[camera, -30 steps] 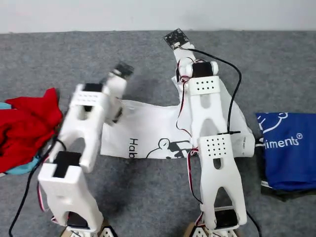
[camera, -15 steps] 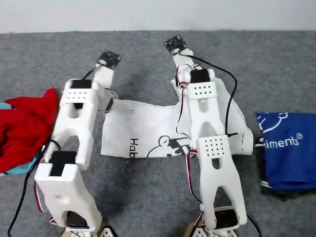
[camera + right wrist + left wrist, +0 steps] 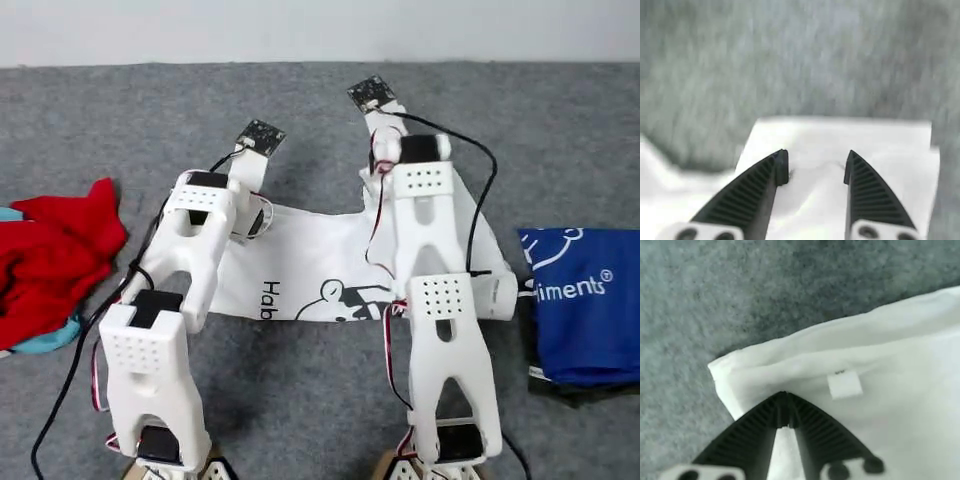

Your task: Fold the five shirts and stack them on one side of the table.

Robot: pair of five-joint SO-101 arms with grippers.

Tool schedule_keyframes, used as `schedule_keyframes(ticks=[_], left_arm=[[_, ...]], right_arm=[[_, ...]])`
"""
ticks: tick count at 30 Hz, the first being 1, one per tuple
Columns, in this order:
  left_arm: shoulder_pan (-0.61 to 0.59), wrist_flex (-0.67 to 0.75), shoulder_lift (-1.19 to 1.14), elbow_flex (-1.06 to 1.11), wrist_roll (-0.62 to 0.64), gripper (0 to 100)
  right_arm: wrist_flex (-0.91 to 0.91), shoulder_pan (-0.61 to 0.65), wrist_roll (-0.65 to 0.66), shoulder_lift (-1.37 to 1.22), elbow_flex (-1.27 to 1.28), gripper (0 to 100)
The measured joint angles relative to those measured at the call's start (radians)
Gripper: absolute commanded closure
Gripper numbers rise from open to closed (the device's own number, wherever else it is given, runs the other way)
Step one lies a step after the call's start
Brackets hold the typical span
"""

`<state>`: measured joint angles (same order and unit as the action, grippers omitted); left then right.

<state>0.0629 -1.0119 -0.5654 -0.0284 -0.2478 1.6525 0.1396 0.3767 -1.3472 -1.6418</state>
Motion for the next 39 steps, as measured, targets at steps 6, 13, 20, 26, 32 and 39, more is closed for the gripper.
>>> schedule_keyframes(ticks=[6, 13, 20, 26, 32, 39], left_arm=[[0.0, -0.009, -0.003, -0.003, -0.002, 99], [0.0, -0.014, -0.005, -0.009, -0.003, 99], [0.0, -0.014, -0.005, -0.009, -0.003, 99], [0.0, -0.04, 0.074, -0.009, -0.005, 99], [0.0, 0.012, 0.055, -0.009, -0.005, 99], [0.0, 0.063, -0.02, -0.029, -0.002, 99]], right_arm=[[0.101, -0.1, -0.017, 0.244, 0.04, 80.5], [0.101, -0.236, -0.003, 0.58, 0.463, 80.5], [0.098, -0.275, 0.035, 0.876, 1.178, 80.5], [-0.029, -0.273, 0.037, 1.077, 1.58, 80.5], [-0.302, -0.273, 0.038, 1.12, 1.886, 80.5], [-0.539, -0.342, 0.192, 1.126, 2.021, 80.5]])
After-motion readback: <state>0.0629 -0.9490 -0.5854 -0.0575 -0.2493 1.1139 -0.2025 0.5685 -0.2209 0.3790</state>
